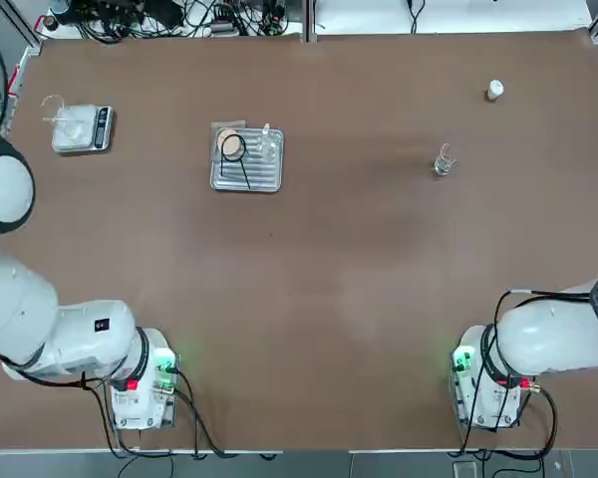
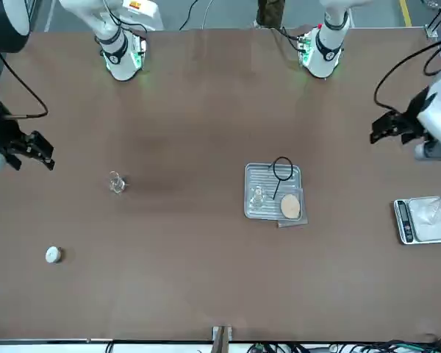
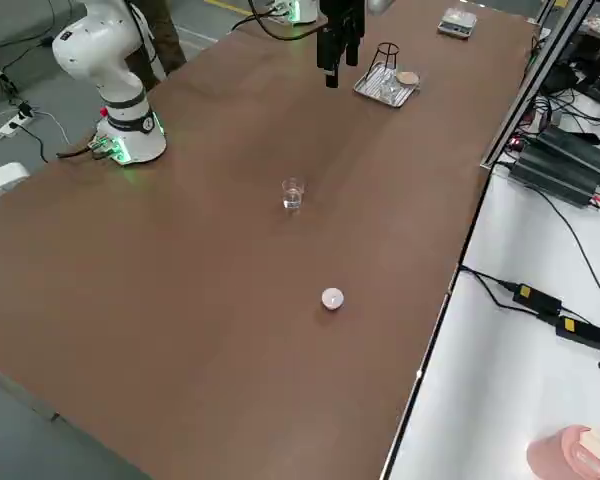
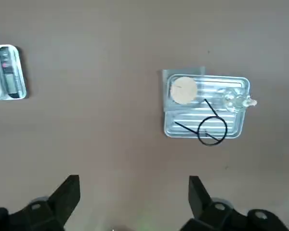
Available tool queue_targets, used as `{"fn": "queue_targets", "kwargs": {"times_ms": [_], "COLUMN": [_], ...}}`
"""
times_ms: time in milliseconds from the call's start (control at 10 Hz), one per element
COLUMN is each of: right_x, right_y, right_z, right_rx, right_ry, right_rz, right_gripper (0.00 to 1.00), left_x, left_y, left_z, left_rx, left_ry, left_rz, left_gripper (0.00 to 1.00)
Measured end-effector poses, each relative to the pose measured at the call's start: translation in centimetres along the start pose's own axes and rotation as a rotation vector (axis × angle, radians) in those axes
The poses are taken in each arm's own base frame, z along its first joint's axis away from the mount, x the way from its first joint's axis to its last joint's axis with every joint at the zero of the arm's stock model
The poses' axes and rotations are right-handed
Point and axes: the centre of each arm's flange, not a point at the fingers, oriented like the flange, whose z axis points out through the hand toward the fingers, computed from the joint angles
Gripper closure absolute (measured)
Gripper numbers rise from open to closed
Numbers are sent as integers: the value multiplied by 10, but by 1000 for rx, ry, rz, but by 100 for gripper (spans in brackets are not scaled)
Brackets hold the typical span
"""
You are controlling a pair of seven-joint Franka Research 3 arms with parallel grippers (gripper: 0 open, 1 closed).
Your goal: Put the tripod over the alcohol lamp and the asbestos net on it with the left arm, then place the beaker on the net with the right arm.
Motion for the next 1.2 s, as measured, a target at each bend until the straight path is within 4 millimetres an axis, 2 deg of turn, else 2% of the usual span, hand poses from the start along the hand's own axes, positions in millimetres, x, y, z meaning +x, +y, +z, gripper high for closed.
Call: {"fn": "queue_targets", "kwargs": {"times_ms": [200, 400, 700, 900, 1000, 1200], "right_x": [0, 2, 15, 22, 22, 23], "right_y": [0, -3, -7, -9, -10, -6], "right_z": [6, 22, 76, 107, 114, 113], "right_rx": [-1, -2, -6, -1, 9, 74], "right_ry": [-19, -52, -115, -147, -156, -148], "right_rz": [0, -5, -11, -106, -193, -360], "right_gripper": [0, 0, 0, 0, 0, 0], "left_x": [13, 29, 49, 53, 51, 47], "left_y": [31, 59, 104, 147, 175, 224], "left_z": [20, 46, 100, 130, 148, 191], "left_rx": [-9, -17, 16, 20, 31, 12], "left_ry": [9, 24, 17, 41, 46, 66], "left_rz": [-11, -35, -76, -135, -143, -164], "left_gripper": [0, 0, 0, 1, 1, 1]}}
